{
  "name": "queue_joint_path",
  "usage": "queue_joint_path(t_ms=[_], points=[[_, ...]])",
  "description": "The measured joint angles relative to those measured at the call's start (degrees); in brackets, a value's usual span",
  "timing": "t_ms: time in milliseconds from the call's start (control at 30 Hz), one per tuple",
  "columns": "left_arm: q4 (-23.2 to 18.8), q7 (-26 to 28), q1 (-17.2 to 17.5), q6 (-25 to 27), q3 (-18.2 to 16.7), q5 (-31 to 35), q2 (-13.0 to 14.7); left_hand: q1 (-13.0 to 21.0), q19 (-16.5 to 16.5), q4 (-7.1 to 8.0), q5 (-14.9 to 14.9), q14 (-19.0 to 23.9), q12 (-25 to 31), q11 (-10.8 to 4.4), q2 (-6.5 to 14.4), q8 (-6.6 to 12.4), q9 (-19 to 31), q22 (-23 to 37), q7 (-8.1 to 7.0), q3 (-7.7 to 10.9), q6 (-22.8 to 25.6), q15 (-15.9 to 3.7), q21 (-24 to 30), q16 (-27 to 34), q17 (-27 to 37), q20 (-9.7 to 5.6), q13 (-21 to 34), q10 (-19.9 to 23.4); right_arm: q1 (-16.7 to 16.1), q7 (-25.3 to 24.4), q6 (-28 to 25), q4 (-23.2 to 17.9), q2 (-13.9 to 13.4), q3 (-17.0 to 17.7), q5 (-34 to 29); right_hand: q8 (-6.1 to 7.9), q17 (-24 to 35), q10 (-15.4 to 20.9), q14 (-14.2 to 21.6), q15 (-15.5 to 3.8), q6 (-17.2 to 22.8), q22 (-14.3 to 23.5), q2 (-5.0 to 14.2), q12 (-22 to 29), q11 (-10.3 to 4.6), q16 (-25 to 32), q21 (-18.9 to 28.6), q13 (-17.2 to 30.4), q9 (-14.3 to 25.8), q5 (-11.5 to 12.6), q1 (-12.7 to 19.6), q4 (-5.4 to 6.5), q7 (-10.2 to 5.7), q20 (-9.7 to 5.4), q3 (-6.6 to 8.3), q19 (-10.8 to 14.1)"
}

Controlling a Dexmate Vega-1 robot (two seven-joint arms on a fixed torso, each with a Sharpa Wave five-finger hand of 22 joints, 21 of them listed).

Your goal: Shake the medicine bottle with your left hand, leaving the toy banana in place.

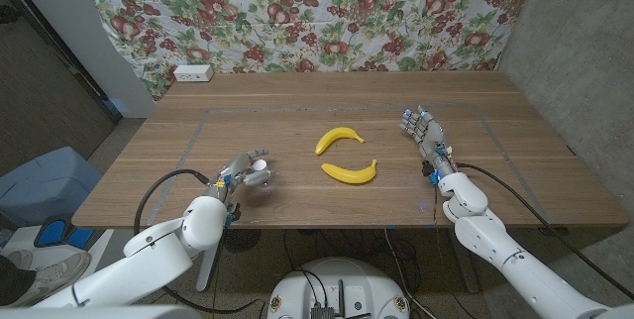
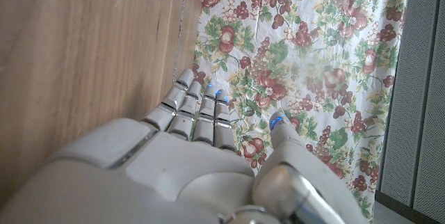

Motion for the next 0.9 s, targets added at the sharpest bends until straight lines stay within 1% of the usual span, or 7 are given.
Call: queue_joint_path(t_ms=[33, 233, 367, 433, 600, 733, 900], points=[[-0.1, 0.04, 0.05, 0.15, 0.0, -0.15, 0.0, 0.25, 0.17, 0.18, 0.0, 0.2, 0.0, -0.02, 0.25, 0.0, 0.0, 0.08, -0.22, -0.18, 0.23, 0.04, 0.0, 0.23, 0.0, 0.07, 0.0, 0.41, -0.07, -0.06, 0.05, -0.06, 0.0, 0.02, -0.03, 0.0, 0.0, 0.0, 0.0, 0.0, 0.0, 0.0, 0.0, 0.0, 0.0, 0.0, 0.0, 0.0, 0.0, 0.0, 0.0, 0.0, 0.0, 0.0, 0.0, 0.0], [-0.49, 0.37, 0.38, 0.95, 0.0, -1.03, 0.09, 1.89, 0.61, 0.22, 0.0, 0.69, 0.0, 0.43, 1.44, 0.0, 0.0, 0.08, 0.31, -0.69, 0.93, -0.06, 0.0, 0.34, 0.26, 0.0, 0.0, 1.03, -0.39, -0.39, 0.26, -0.34, 0.0, 0.14, -0.17, 0.0, -0.28, 0.0, 0.0, 0.0, 0.0, 0.0, 0.0, 0.0, 0.0, 0.0, -0.22, 0.0, 0.0, 0.0, 0.0, 0.0, 0.0, 0.0, 0.0, 0.0], [-0.6, 0.61, 0.46, 1.09, 0.0, -1.47, 0.19, 3.48, 1.07, 0.45, 0.0, 1.45, 0.0, 0.8, 3.07, -0.09, 0.0, 0.06, 0.71, -0.92, 1.34, -0.01, -0.01, 0.34, 0.41, -0.01, 0.0, 1.41, -0.56, -0.65, 0.42, -0.41, 0.04, 0.18, -0.3, 0.0, -0.28, 0.0, 0.0, 0.0, 0.0, 0.0, 0.0, 0.0, 0.0, 0.0, -0.22, 0.0, 0.0, 0.0, 0.0, 0.0, 0.0, 0.0, 0.0, 0.0], [-0.61, 0.8, 0.5, 1.1, 0.03, -1.72, 0.2, 4.07, 1.34, 0.46, -0.09, 1.64, 0.0, 1.25, 4.53, -0.49, -0.01, 0.05, 1.13, -0.92, 1.75, 0.07, -0.01, 0.34, 0.54, -0.11, 0.0, 1.85, -0.76, -0.92, 0.55, -0.55, 0.22, 0.26, -0.34, 0.0, -0.28, -0.01, 0.0, 0.0, 0.0, -0.01, 0.0, 0.0, 0.0, 0.0, -0.22, 0.01, 0.0, 0.0, 0.0, 0.0, 0.0, 0.0, 0.0, 0.0], [-0.62, 1.38, 0.55, 1.1, 0.28, -1.99, 0.16, 6.51, 3.81, 0.19, -1.02, 4.8, 0.66, 0.82, 6.97, -0.5, 0.28, 0.25, 2.4, -1.19, 3.07, -0.1, 0.67, 0.97, 0.54, -0.29, 0.28, 5.18, -1.23, -1.96, 1.11, -0.82, 0.6, 0.5, -0.49, 0.0, -0.27, -0.01, 0.0, 0.0, 0.21, -0.01, 0.0, 0.44, 0.0, 0.0, -0.43, 0.01, 0.0, 0.0, 0.0, 0.0, 0.21, 0.0, 0.0, -0.01], [-0.52, 1.57, 0.55, 1.1, 0.48, -2.04, -0.04, 8.23, 6.29, 0.13, -1.73, 8.34, 1.63, 0.48, 8.7, 0.01, 0.28, 0.38, 2.89, -1.25, 6.01, -0.25, 1.76, 1.69, 0.53, -0.51, 0.28, 8.88, -1.5, -2.52, 1.22, -1.06, 0.71, 0.61, -0.74, 0.0, -0.15, 0.42, 0.0, 0.0, 0.41, -0.01, 0.0, 0.44, -0.01, 0.0, -0.63, 0.01, 0.0, 0.0, 0.0, 0.0, 0.41, 0.0, 0.0, -0.01], [0.26, 3.0, 0.69, -0.82, 0.74, -1.99, -0.53, 9.28, 8.94, 0.19, -2.17, 12.54, 2.23, -0.21, 10.37, 0.57, 0.54, 0.47, 2.71, 0.02, 9.76, -0.64, 2.95, 1.73, 0.37, -0.72, 0.54, 13.15, -1.91, -3.25, 1.26, -1.48, 0.73, 0.7, -1.09, 0.0, -0.28, 0.41, 0.0, 0.0, 0.41, -0.01, 0.0, 0.44, -0.01, 0.21, -0.63, 0.01, 0.0, 0.0, 0.0, 0.0, 0.41, 0.0, 0.0, -0.01]])
